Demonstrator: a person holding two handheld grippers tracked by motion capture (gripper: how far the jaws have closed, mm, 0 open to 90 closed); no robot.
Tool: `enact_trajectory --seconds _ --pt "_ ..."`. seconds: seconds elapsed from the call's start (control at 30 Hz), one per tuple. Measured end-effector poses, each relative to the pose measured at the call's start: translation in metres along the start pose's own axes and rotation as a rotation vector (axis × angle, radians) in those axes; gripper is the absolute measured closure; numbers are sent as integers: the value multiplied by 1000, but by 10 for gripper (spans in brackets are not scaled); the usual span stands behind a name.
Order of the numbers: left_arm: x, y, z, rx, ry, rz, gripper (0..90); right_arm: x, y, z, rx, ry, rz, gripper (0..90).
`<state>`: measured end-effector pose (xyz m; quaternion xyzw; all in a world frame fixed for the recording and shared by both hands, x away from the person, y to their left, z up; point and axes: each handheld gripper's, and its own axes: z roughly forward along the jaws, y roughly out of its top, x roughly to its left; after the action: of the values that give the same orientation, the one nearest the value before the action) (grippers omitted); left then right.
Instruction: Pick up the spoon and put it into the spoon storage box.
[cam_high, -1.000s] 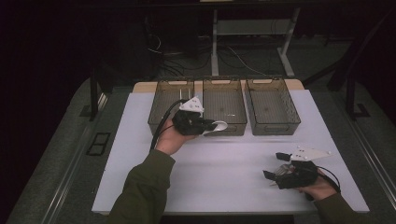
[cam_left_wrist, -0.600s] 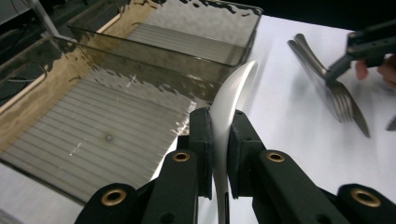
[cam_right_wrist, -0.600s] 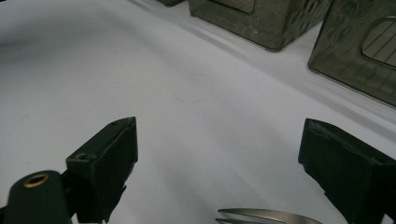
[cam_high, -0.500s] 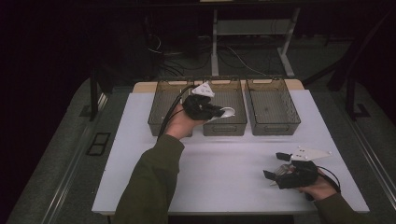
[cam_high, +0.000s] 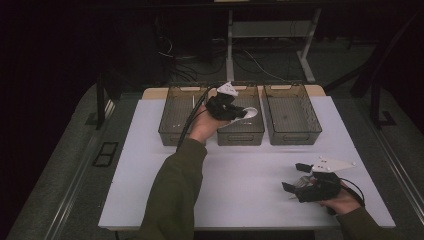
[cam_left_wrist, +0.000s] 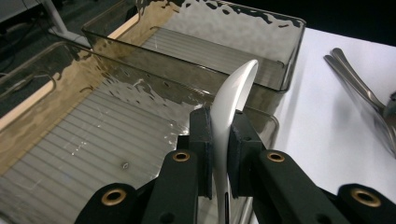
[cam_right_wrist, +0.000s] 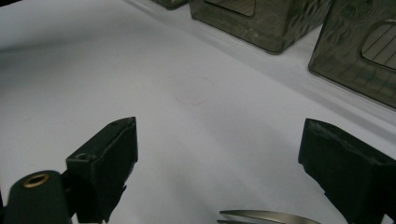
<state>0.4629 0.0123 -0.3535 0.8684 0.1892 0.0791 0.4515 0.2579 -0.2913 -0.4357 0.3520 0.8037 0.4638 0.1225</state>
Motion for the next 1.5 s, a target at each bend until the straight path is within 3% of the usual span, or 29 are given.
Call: enact_trajectory --seconds 0.13,0.23,0.3,0.47,0.5,0.57,0.63,0.93,1.1,1.27,1.3,1.37,1.5 --pt "1 -3 13 25 13 -20 813 0 0 0 -3 2 1 118" --pt "4 -4 19 40 14 -11 813 0 0 0 -1 3 0 118" --pt "3 -6 24 49 12 -30 813 0 0 0 -3 2 1 118" --pt "2 -8 32 111 22 -36 812 0 0 0 -2 3 0 118" --pt "1 -9 35 102 23 -47 812 0 0 0 -2 3 0 118" --pt "2 -9 36 141 18 -31 811 0 0 0 -2 3 -1 118" --pt "0 -11 40 143 18 -45 811 0 0 0 -3 3 -1 118" --pt "-2 -13 45 188 4 -37 799 0 0 -1 -4 3 -2 118" --pt "-2 -11 43 171 12 -38 740 0 0 0 -3 3 -1 118" --pt "-5 -8 39 99 8 -61 693 0 0 0 -3 3 -2 118" --pt "-5 -7 36 117 0 -46 682 0 0 0 -3 3 -2 118" --pt "-6 -5 33 94 -6 -61 659 0 0 0 -2 2 -2 118" --pt "-10 -2 24 76 -17 -45 574 0 0 0 -5 2 -3 118"
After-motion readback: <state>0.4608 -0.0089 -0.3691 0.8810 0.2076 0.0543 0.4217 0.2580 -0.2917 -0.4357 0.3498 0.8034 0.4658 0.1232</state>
